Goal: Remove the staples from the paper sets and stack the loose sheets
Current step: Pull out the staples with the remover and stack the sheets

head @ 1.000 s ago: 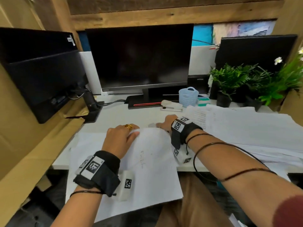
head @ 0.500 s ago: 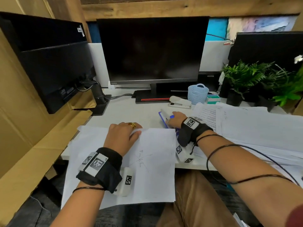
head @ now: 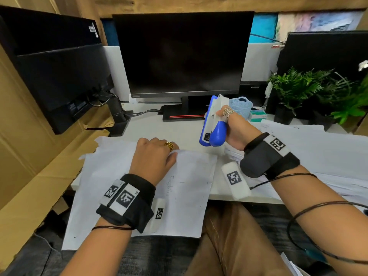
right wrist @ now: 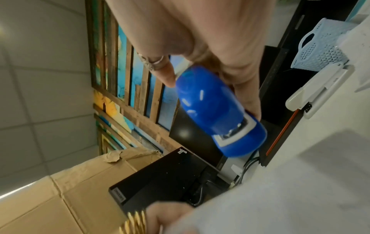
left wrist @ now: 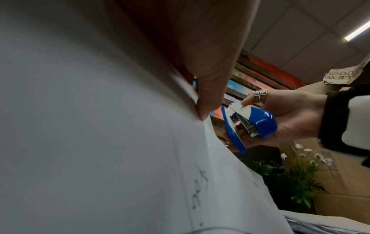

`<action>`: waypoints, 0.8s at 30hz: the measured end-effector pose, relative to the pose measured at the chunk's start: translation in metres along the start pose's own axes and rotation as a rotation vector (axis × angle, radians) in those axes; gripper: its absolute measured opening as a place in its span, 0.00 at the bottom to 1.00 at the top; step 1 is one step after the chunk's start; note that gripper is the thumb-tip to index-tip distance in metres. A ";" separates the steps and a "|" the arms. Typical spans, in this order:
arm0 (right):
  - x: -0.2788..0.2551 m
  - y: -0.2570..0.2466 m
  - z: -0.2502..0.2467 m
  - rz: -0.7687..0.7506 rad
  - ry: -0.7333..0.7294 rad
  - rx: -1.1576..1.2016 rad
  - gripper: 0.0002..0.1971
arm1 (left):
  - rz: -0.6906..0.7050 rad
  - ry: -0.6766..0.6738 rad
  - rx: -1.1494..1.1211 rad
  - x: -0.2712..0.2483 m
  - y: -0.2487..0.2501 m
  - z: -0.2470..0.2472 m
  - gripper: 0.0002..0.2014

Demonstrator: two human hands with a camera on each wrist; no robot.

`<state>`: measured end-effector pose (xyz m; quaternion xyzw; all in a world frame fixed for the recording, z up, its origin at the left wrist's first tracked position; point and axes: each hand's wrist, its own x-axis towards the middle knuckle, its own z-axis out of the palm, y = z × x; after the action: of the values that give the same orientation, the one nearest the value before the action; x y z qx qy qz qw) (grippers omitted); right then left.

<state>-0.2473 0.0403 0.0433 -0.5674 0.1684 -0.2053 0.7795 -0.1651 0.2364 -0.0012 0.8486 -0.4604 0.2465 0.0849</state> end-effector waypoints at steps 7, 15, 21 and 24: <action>-0.003 0.028 0.008 0.030 0.173 -0.083 0.15 | 0.047 0.084 -0.027 0.007 0.020 0.000 0.04; -0.005 0.037 0.013 -0.024 0.339 -0.109 0.09 | 0.079 0.184 -0.051 0.007 0.042 0.004 0.02; -0.009 0.036 0.014 -0.097 0.365 -0.178 0.13 | 0.088 0.190 -0.039 0.007 0.052 0.006 0.02; -0.015 0.036 0.014 -0.129 0.368 -0.181 0.11 | 0.084 0.154 -0.046 0.005 0.055 0.009 0.03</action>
<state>-0.2485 0.0690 0.0140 -0.5978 0.2888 -0.3390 0.6665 -0.2051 0.1987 -0.0109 0.8050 -0.4932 0.3034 0.1291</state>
